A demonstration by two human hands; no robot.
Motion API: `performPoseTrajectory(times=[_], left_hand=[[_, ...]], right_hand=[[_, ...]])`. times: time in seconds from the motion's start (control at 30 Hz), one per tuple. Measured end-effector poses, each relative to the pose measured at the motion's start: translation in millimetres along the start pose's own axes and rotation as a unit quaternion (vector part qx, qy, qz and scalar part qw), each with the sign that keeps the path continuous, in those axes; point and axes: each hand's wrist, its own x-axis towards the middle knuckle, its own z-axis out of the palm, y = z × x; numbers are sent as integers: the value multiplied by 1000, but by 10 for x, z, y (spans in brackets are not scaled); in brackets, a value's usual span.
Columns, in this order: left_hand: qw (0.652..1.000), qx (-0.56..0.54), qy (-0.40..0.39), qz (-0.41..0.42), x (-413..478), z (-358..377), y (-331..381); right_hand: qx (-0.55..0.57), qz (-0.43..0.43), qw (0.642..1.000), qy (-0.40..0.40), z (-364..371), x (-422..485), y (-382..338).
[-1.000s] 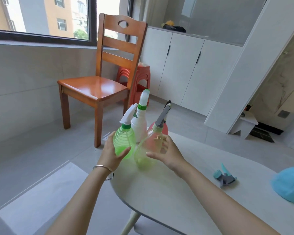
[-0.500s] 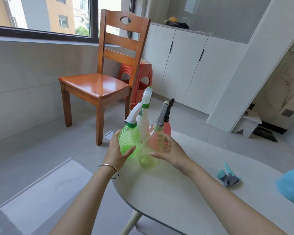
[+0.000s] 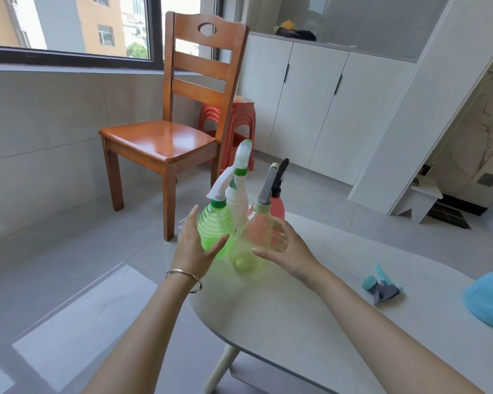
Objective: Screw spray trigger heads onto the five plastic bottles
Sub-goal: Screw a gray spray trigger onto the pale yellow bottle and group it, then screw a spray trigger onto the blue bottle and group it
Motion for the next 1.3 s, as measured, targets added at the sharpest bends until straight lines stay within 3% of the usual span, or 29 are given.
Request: performPoseTrajectory(times=[0.17, 0.33, 0.53, 0.8, 0.97, 1.17, 1.3], left_hand=[[988, -22, 119, 93, -140, -185, 434], [971, -77, 132, 183, -404, -62, 857], [960, -60, 27, 271, -592, 524, 1195], [951, 86, -188, 229, -743, 1531, 1367], [939, 117, -230, 229, -788, 1963, 1513], [935, 104, -244, 234, -867, 2236, 1610], [933, 95, -263, 225, -922, 2320, 1632]], right_hand=[[9, -12, 999, 46, -163, -244, -82], [-17, -41, 995, 85, -521, -583, -103], [-80, -59, 975, 199, -1170, -1041, 173], [-77, -14, 948, 309, -1922, -1584, 694], [-97, -13, 916, 388, -2332, -1689, 898], [-184, -40, 819, 542, -2865, -1717, 1048], [-127, 40, 820, 556, -3033, -1705, 1322]])
